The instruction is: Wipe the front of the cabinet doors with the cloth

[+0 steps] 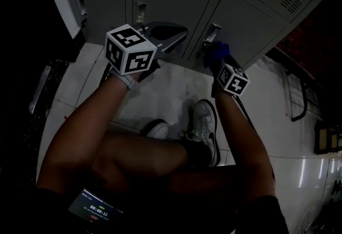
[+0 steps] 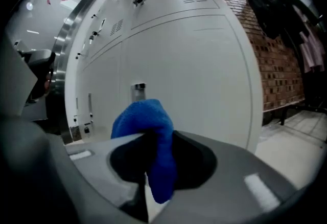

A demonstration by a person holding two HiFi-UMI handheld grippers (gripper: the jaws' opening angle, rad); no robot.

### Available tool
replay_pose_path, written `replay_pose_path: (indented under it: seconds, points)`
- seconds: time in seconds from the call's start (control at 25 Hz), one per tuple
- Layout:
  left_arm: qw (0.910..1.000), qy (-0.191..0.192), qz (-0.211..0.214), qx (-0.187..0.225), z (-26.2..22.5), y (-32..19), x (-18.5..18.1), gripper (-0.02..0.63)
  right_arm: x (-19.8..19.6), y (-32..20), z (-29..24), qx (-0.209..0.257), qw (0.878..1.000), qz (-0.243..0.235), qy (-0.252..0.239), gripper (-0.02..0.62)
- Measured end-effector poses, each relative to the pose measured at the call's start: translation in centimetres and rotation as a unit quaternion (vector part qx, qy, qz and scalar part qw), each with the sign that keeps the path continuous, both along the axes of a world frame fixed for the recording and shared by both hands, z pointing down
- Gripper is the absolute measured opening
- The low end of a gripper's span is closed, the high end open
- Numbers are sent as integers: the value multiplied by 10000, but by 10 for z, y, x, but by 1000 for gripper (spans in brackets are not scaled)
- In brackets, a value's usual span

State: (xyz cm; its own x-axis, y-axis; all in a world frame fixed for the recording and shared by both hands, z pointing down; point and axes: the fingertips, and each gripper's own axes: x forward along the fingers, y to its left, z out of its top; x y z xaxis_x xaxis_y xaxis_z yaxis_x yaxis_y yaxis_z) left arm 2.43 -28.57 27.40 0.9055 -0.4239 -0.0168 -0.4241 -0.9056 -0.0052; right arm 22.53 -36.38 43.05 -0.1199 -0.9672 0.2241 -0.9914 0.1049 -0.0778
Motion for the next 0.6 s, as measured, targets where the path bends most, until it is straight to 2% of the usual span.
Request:
replay_pose_path:
  seconds: [0.16, 0.28, 0.44, 0.6]
  points:
    - [10000, 38, -16, 7, -1, -3, -4, 0, -70, 1, 15, -123, 9972, -728, 100, 78]
    - [10000, 36, -56, -25, 3, -6, -10, 0, -94, -8, 40, -277, 9948, -890, 403, 78]
    - [9999, 26, -123, -69, 9, -12, -16, 0, -102, -23, 64, -418, 9946, -839, 450, 78]
    - [9999, -9, -141, -90, 14, -17, -19, 0, -81, -34, 87, -603, 9965, -513, 271, 78]
